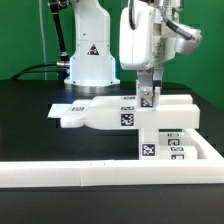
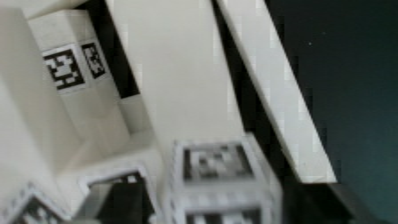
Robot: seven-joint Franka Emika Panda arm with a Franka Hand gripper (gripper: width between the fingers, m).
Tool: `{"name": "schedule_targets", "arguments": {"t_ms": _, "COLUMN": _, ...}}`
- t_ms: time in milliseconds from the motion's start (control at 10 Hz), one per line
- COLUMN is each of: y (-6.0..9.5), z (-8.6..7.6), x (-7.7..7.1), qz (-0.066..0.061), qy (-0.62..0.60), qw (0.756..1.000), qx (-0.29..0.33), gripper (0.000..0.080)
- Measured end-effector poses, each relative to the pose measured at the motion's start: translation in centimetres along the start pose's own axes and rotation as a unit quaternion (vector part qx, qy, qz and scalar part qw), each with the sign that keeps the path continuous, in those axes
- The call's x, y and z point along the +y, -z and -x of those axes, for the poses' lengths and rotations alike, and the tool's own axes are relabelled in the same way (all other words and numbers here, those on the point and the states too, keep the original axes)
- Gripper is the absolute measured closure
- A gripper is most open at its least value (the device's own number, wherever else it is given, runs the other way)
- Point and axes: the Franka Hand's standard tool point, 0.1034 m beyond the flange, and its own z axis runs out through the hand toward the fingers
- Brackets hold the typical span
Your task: Assemble chair
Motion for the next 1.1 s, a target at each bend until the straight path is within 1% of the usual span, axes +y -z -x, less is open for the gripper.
{"name": "schedule_targets", "arguments": {"t_ms": 100, "y": 0.6, "z": 0.4, "x": 0.0, "qz": -0.002, "qy": 0.008, "qw": 1.0, "qx": -0.005, "gripper": 0.0208}}
{"name": "schedule_targets", "arguments": {"t_ms": 200, "y": 1.5, "z": 0.6, "x": 0.2, "qz": -0.004, "qy": 0.013, "qw": 1.0, "qx": -0.012, "gripper": 0.0168}}
{"name": "schedule_targets", "arguments": {"t_ms": 300, "y": 2.2, "z": 0.7, "x": 0.4, "qz": -0.006, "qy": 0.016, "qw": 1.0, "qx": -0.018, "gripper": 0.0168}}
{"name": "schedule_targets", "arguments": {"t_ms": 400, "y": 3.2, "z": 0.9, "x": 0.5, "qz": -0.008, "qy": 0.019, "qw": 0.999, "qx": -0.025, "gripper": 0.0152}}
{"name": "schedule_targets", "arguments": {"t_ms": 500, "y": 3.6, "z": 1.1, "x": 0.4, "qz": -0.011, "qy": 0.021, "qw": 0.999, "qx": -0.028, "gripper": 0.0152}}
{"name": "schedule_targets", "arguments": {"t_ms": 700, "y": 3.2, "z": 1.0, "x": 0.5, "qz": -0.009, "qy": 0.025, "qw": 0.999, "qx": -0.025, "gripper": 0.015}}
{"name": "schedule_targets", "arguments": {"t_ms": 1100, "y": 3.0, "z": 1.0, "x": 0.6, "qz": -0.008, "qy": 0.03, "qw": 0.999, "qx": -0.024, "gripper": 0.015}}
